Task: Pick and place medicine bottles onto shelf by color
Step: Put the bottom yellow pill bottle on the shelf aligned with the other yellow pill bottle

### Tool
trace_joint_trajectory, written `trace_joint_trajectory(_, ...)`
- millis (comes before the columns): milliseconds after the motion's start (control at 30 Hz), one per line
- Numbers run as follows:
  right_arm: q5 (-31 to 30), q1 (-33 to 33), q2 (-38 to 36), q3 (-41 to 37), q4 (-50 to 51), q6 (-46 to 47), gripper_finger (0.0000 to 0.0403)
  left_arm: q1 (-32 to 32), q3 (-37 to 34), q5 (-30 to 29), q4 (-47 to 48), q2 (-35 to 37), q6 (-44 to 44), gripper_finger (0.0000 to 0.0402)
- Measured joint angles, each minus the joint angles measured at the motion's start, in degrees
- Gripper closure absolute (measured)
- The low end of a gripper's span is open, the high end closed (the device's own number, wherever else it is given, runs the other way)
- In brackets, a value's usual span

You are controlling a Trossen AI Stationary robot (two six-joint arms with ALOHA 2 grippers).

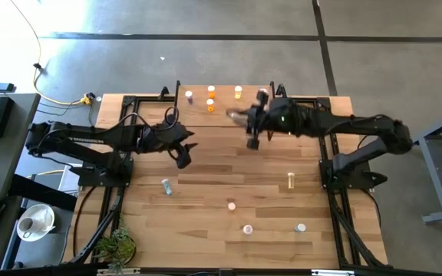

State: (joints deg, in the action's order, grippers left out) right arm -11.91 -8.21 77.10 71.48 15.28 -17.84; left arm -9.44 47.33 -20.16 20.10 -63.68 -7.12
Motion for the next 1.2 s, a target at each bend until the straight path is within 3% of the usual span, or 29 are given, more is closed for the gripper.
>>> trace_joint_trajectory(233,4.8,-11.2,0.0,0.0,0.0,4.5,0.0291,-3.5,0.0,0.0,0.0,0.0,1.2,0.0218)
trace_joint_trajectory(433,9.4,-17.1,0.8,0.0,0.3,8.5,0.0291,-6.1,0.0,0.0,0.0,0.0,2.4,0.0218)
trace_joint_trajectory(667,14.0,-19.6,4.9,0.3,0.8,12.5,0.0291,-8.7,0.0,0.0,-0.2,0.0,2.4,0.0218)
trace_joint_trajectory(933,14.1,-20.0,12.0,9.6,10.1,11.4,0.0291,-10.2,0.0,0.1,-0.2,0.0,2.4,0.0218)
trace_joint_trajectory(1200,14.3,-20.0,14.7,10.2,12.7,12.9,0.0291,-10.2,0.0,0.7,0.2,0.0,2.5,0.0218)
